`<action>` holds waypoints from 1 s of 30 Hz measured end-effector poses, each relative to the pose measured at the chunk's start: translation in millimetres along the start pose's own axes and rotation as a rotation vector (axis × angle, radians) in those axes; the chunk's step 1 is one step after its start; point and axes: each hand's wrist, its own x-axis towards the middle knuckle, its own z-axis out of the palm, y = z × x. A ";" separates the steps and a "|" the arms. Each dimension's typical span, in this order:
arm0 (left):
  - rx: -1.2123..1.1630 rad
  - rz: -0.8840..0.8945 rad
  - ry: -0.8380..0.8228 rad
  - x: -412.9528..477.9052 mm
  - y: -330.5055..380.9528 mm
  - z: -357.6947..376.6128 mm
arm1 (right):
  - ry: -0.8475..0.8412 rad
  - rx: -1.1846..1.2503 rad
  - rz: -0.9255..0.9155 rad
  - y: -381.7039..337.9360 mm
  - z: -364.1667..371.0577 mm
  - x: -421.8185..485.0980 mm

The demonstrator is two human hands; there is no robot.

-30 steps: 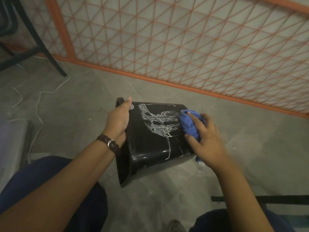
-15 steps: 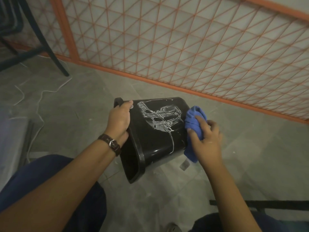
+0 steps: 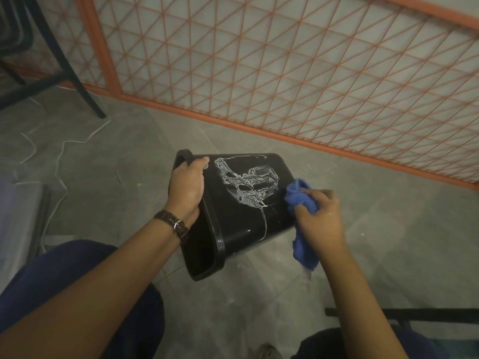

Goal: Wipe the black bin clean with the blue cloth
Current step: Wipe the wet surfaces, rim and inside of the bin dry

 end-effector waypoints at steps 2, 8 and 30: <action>-0.033 -0.026 -0.023 -3.8 -1.7 2.6 | 0.086 -0.043 0.011 0.1 0.4 1.1; -0.101 -0.032 0.021 -2.3 -0.1 0.3 | -0.097 0.124 -0.142 -5.5 14.1 -8.9; -0.113 -0.094 0.082 5.3 1.4 2.9 | -0.007 0.317 -0.109 -26.0 32.9 -23.6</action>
